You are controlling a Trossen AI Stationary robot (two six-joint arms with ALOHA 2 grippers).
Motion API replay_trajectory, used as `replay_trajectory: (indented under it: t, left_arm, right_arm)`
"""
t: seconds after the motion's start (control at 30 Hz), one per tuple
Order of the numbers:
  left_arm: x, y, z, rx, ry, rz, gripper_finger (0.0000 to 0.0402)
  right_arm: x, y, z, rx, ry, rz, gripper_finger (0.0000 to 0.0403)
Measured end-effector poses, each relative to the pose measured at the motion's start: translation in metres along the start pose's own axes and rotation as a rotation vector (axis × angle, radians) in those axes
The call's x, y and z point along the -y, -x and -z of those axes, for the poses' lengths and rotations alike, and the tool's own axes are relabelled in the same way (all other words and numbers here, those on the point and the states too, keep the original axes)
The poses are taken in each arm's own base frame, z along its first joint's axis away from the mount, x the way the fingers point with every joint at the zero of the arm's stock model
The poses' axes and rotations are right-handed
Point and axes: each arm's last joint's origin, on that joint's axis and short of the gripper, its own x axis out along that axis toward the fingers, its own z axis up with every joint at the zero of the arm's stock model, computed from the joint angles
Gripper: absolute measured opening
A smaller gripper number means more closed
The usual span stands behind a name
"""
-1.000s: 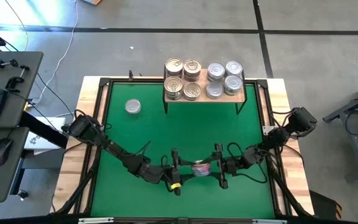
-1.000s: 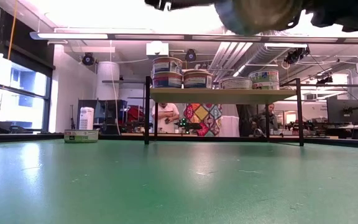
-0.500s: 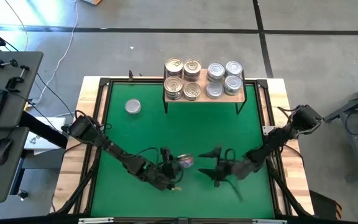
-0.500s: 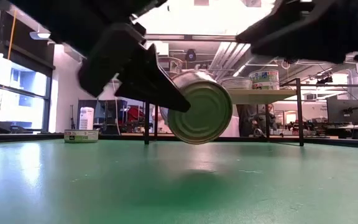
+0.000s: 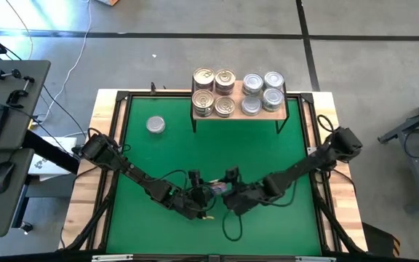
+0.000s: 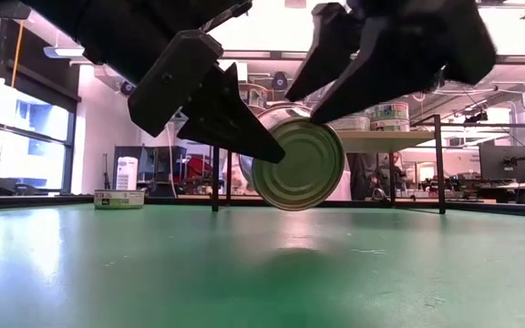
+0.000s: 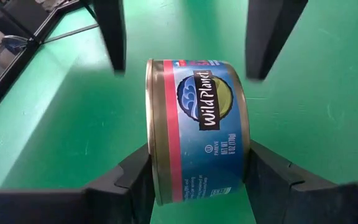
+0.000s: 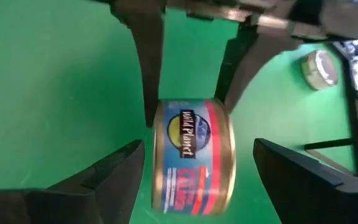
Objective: Stack canned seafood by type on shelf
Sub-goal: Stack the blue pink tuna can on top of the bottom right blue pink tuna can on the shelf
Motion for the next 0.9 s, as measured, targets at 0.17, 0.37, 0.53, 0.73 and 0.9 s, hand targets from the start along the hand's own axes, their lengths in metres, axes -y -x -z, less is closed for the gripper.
replay_trajectory:
  t: [0.17, 0.37, 0.53, 0.73, 0.9]
  left_arm:
    - [0.000, 0.000, 0.000, 0.000, 0.002, -0.002, 0.0176]
    - [-0.001, 0.000, -0.001, 0.003, 0.011, -0.011, 0.0177]
    - [-0.001, 0.000, -0.001, 0.004, 0.019, -0.015, 0.0221]
    - [0.001, 0.005, 0.010, -0.078, 0.007, -0.029, 0.0252]
    - [0.005, 0.019, 0.028, -0.167, 0.052, -0.113, 0.0255]
  right_arm:
    - [0.004, -0.014, 0.004, -0.036, -0.005, 0.005, 0.0293]
    - [0.004, -0.017, 0.005, -0.044, -0.041, 0.003, 0.0231]
    - [0.003, -0.017, 0.005, -0.043, -0.067, -0.012, 0.0184]
    - [-0.008, -0.009, 0.012, -0.121, -0.034, 0.060, 0.0184]
    - [-0.020, 0.006, 0.018, -0.182, 0.072, 0.207, 0.0184]
